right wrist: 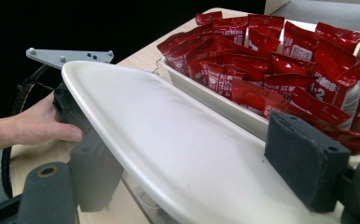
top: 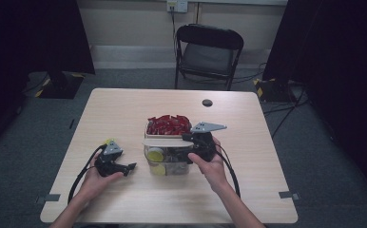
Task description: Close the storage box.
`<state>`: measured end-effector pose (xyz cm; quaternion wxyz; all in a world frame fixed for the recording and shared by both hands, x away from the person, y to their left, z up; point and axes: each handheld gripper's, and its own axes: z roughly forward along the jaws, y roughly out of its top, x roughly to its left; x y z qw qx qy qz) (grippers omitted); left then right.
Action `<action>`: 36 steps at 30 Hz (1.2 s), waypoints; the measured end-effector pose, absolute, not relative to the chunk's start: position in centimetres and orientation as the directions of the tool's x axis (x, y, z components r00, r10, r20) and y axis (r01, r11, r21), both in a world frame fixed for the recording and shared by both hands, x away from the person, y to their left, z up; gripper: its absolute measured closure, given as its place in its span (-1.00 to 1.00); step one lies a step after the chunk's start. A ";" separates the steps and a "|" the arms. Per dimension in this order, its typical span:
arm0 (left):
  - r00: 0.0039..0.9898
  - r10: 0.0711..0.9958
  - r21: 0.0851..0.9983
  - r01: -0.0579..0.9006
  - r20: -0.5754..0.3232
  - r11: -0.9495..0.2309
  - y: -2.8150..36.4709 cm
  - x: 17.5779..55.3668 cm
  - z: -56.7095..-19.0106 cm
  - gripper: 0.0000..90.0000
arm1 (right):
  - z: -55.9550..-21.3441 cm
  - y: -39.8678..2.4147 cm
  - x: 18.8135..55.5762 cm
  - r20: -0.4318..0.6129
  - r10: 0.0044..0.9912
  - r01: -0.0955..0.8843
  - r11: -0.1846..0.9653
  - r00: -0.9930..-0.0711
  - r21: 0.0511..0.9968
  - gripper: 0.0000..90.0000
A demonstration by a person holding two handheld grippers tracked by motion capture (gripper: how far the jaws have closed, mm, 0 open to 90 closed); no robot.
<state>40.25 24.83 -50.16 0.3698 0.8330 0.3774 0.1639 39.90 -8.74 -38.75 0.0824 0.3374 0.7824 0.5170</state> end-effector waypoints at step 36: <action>0.663 0.749 0.740 0.507 -0.007 -0.442 24.8 40.3 -50.2 -0.61 | -38.2 -11.0 36.7 0.162 0.648 0.416 0.261 -0.744 0.871 -0.67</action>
